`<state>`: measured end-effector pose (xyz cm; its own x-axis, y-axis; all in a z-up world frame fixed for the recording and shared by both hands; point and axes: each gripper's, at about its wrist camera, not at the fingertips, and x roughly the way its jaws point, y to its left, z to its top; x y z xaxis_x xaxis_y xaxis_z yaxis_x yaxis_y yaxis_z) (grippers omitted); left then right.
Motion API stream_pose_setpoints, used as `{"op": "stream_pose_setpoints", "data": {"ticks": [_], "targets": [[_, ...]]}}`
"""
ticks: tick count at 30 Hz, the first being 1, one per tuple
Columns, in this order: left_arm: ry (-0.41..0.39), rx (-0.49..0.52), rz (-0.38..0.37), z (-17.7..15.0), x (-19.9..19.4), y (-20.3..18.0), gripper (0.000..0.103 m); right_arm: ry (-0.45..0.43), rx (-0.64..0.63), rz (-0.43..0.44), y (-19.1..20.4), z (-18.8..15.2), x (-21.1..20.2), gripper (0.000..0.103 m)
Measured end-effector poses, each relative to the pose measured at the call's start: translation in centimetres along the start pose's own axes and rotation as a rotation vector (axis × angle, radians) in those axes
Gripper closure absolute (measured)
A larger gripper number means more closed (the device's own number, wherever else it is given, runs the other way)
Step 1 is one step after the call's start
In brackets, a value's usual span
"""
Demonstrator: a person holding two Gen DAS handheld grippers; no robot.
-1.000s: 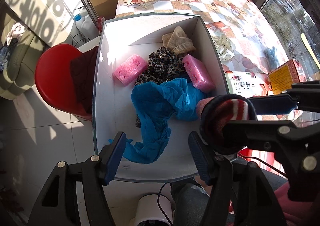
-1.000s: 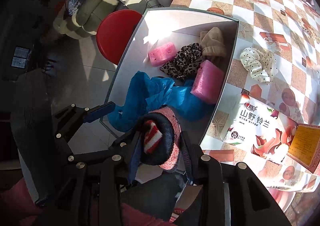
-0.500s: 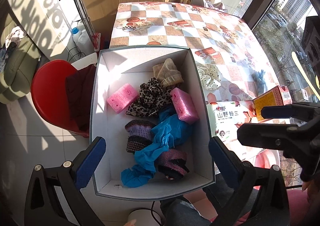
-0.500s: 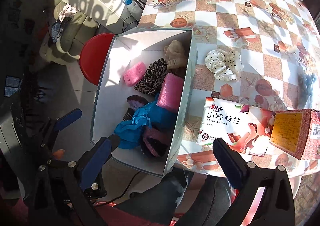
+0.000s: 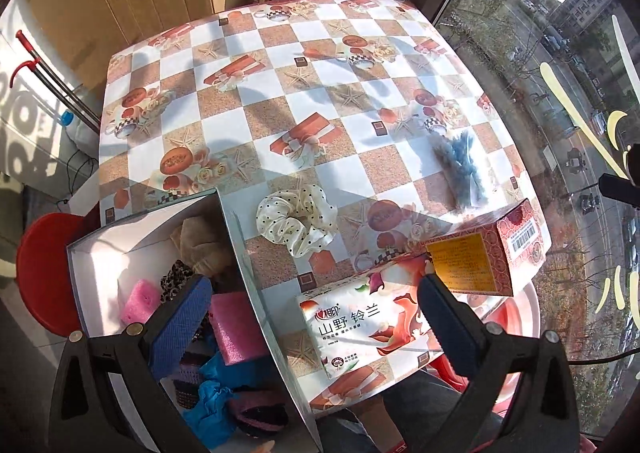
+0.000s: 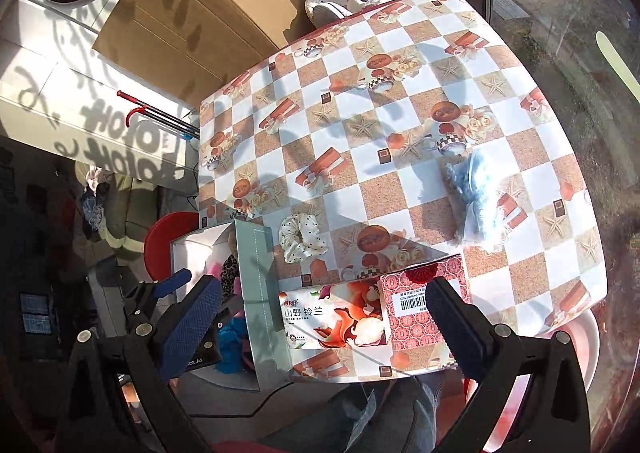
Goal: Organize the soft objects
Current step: 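Move both tools back to the table toward the scrunchie and blue fluffy item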
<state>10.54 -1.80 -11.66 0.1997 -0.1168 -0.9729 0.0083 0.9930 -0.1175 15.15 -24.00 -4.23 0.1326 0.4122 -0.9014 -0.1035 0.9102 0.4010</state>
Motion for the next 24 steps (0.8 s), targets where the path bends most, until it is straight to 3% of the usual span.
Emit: {"op": "stream_pose_setpoints", "data": {"ticks": [5, 11, 15, 24], "targets": [[0.153, -0.022, 0.024, 3.4, 6.9, -2.1, 0.0, 0.025, 0.092, -0.09, -7.2, 1.7, 0.4, 0.0], [0.283, -0.069, 0.102, 5.4, 13.1, -2.0, 0.0, 0.155, 0.119, -0.172, -13.6, 2.9, 5.5, 0.0], [0.337, -0.101, 0.14, 5.8, 15.7, -1.5, 0.0, 0.238, 0.095, -0.202, -15.8, 4.1, 10.1, 0.0], [0.402, -0.183, 0.182, 5.5, 19.0, -0.3, 0.0, 0.33, 0.019, -0.259, -16.9, 6.6, 18.4, 0.0]]}}
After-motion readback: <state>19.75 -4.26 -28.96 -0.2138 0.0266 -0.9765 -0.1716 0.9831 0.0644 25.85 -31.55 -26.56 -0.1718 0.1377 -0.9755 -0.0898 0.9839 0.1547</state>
